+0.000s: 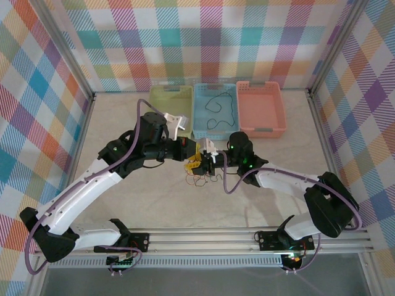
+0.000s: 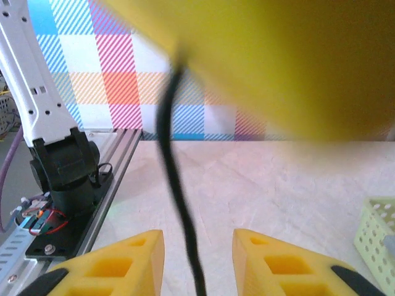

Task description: Untangle the cables

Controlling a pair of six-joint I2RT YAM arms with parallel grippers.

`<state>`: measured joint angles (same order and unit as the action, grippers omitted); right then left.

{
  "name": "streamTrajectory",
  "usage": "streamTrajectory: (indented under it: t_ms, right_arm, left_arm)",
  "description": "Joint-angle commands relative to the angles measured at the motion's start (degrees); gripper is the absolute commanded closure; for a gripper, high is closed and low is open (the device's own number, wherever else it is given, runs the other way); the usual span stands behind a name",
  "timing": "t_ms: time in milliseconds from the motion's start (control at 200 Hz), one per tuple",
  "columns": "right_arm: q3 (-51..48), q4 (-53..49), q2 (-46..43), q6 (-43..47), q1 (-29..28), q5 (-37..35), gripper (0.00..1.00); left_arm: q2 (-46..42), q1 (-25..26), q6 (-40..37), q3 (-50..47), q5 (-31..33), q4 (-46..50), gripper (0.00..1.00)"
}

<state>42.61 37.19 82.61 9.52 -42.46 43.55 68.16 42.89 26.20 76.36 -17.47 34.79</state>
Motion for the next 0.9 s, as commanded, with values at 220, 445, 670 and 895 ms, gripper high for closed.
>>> streamTrajectory:
  t_ms: [220,445,670,895]
  right_arm:
    - [-6.64,3.52,7.28,1.83,-0.48,-1.88,0.65]
    - [-6.34,1.49,7.5,2.82,-0.5,-3.21,0.62]
    - [-8.21,2.49,4.95,3.31,-0.51,-4.28,0.58]
    - [-12.21,4.82,-0.69,3.86,0.15,-9.18,0.55]
  left_arm:
    - [0.45,-0.14,-1.64,12.76,0.06,0.61,1.0]
    - [1.71,-0.66,-3.03,17.79,1.61,3.11,1.0]
    - [3.12,-1.14,-5.04,20.5,4.81,5.62,1.0]
    - [5.81,-1.68,-6.72,25.63,5.67,8.07,1.0]
